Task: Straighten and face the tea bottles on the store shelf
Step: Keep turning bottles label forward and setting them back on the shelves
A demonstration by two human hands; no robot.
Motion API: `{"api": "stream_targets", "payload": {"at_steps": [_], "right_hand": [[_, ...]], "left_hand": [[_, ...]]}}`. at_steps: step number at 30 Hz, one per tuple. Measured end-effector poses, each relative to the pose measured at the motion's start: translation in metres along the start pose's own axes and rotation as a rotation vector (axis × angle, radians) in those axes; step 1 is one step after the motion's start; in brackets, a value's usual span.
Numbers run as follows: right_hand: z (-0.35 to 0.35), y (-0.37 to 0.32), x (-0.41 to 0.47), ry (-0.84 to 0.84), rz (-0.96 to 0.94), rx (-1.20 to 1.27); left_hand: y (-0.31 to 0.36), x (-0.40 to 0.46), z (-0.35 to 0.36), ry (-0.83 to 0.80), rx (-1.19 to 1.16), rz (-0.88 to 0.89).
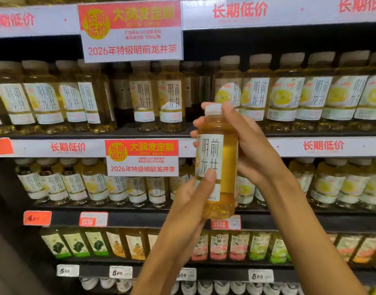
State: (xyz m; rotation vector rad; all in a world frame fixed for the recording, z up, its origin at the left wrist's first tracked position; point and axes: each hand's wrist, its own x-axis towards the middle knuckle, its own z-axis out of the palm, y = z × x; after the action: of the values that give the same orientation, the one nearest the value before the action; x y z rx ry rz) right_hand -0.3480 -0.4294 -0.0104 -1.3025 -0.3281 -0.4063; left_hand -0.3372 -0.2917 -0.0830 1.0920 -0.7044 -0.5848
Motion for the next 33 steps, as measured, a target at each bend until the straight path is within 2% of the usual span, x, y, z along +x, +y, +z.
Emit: {"api": "stream_targets", "payload": {"at_steps": [2, 5, 7, 9, 12, 15, 17, 21, 23, 25, 28, 30, 33], "right_hand": [[0.001, 0.001, -0.002, -0.005, 0.025, 0.017], [0.001, 0.002, -0.004, -0.051, 0.114, 0.196], [0.003, 0.002, -0.005, -0.070, 0.143, 0.274], [0.005, 0.001, -0.007, -0.045, 0.108, 0.216], [0.007, -0.001, -0.010, 0.063, 0.016, -0.030], [0.010, 0.000, -0.013, 0.108, -0.001, -0.197], [0.011, 0.000, -0.014, 0.076, 0.013, -0.195], [0.016, -0.001, -0.016, -0.048, 0.066, 0.089], [0.019, -0.001, -0.016, -0.083, 0.078, 0.224], [0.021, -0.003, -0.015, -0.052, 0.059, 0.190], [0.020, -0.007, -0.018, 0.061, -0.003, -0.118], [0.020, -0.008, -0.019, 0.129, -0.036, -0.242], [0.019, -0.009, -0.018, 0.100, 0.017, -0.228]], "left_hand": [[-0.003, -0.002, 0.002, 0.025, -0.074, 0.004], [-0.001, -0.006, 0.003, -0.097, -0.313, -0.069], [0.001, -0.009, 0.002, -0.169, -0.355, -0.118], [-0.004, -0.010, -0.002, -0.121, -0.188, -0.098], [-0.005, -0.012, -0.004, 0.068, 0.118, 0.002], [-0.010, -0.011, -0.002, 0.150, 0.149, 0.042], [-0.011, -0.011, -0.002, 0.137, 0.005, 0.014], [-0.003, -0.016, 0.000, -0.210, -0.528, -0.210], [-0.005, -0.016, 0.000, -0.294, -0.588, -0.252], [-0.013, -0.016, -0.003, -0.216, -0.426, -0.215], [-0.010, -0.013, -0.007, 0.102, -0.012, -0.052], [-0.007, -0.011, -0.007, 0.095, 0.091, 0.020], [-0.009, -0.013, -0.002, 0.119, 0.085, 0.011]]}}
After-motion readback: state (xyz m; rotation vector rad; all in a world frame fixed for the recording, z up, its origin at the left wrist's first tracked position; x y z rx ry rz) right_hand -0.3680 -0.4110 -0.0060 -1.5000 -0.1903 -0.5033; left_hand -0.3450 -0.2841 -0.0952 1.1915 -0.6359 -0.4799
